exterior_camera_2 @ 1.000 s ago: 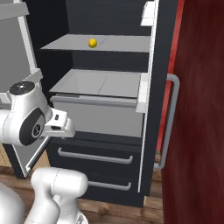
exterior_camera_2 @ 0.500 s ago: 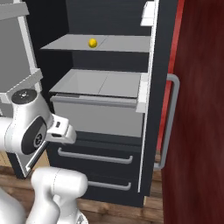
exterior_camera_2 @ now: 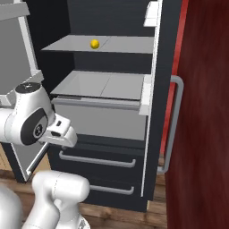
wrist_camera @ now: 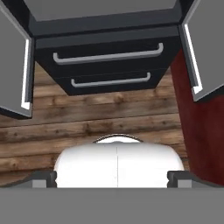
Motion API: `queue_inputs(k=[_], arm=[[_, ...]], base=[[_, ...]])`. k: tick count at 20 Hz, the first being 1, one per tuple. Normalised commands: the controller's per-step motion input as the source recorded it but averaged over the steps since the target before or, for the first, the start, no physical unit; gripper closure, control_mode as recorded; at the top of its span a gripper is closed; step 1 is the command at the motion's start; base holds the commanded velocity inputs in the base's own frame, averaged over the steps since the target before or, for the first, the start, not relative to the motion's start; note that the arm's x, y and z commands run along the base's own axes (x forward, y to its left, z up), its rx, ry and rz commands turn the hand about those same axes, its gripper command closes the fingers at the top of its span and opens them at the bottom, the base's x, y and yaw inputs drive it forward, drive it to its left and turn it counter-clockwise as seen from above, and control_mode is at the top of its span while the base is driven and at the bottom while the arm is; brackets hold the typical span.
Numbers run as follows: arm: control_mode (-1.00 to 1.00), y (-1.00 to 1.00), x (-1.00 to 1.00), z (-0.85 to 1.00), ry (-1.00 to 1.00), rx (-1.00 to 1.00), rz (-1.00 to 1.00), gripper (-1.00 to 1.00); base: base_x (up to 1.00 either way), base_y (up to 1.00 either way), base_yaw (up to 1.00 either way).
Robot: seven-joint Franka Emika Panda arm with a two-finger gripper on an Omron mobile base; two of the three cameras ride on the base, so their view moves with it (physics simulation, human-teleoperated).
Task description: Retrieve a lemon from the fridge and place it on the cutting board with the fish.
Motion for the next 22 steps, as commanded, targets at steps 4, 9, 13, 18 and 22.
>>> queue_inputs(k=[4,9,13,18,22], arm=[[-1.00,0.00,0.00,0.00,0.07,-0.05,0.00,-1.00],[-1.00,0.00,0.00,0.00,0.10,-0.05,0.00,-1.00],[-1.00,0.00,0.01,0.00,0.01,-0.01,0.01,-1.00],[-1.00,0.00,0.00,0.00,0.00,0.00,0.00,-1.00],[-1.00,0.00,0.00,0.00,0.00,0.00,0.00,-1.00]], base=[[0.00,0.00,0.00],[0.00,0.00,0.00],[0.00,0.00,0.00],[0.00,0.00,0.00],[0.00,0.00,0.00]])
